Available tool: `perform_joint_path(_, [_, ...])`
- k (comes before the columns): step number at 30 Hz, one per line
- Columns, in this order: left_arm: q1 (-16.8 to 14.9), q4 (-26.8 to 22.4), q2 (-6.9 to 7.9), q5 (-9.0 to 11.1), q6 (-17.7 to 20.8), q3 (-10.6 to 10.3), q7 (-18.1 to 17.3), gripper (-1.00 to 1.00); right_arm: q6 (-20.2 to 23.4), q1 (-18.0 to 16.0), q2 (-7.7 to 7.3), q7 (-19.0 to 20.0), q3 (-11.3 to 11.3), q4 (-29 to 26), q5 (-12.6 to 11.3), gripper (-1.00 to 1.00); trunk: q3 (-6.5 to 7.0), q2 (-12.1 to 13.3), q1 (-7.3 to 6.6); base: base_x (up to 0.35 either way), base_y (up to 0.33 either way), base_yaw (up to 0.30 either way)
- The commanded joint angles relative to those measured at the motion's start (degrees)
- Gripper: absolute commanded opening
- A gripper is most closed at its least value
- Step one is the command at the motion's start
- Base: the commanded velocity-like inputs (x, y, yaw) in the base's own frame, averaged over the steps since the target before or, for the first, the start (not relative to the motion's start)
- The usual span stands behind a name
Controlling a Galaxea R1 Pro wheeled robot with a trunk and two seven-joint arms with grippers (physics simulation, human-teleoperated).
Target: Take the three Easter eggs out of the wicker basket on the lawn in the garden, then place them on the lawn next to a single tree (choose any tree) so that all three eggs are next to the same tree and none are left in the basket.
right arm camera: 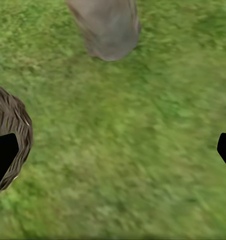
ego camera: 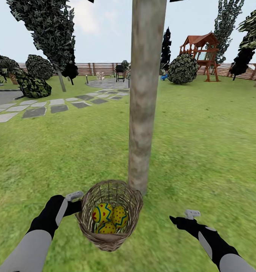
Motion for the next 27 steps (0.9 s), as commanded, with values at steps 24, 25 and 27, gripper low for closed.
perform_joint_path(24, [-0.05,0.02,-0.12,0.8,0.28,0.13,0.0,-1.0,0.0,0.25,0.19,0.19,-0.26,0.57,-0.14,1.0,-4.4,-9.73,5.29,0.0,0.0,0.0])
perform_joint_path(25, [-0.05,0.25,-0.13,0.83,0.28,0.13,0.0,-1.0,0.01,0.24,0.2,0.19,-0.22,0.69,-0.1,1.0,-4.58,-10.13,5.51,0.0,0.0,0.0])
perform_joint_path(27, [-0.05,0.51,-0.19,0.85,0.28,0.06,-0.03,-1.0,0.06,0.24,0.2,0.16,-0.2,1.75,-0.06,1.0,-4.94,-10.93,5.95,0.0,0.0,0.0])
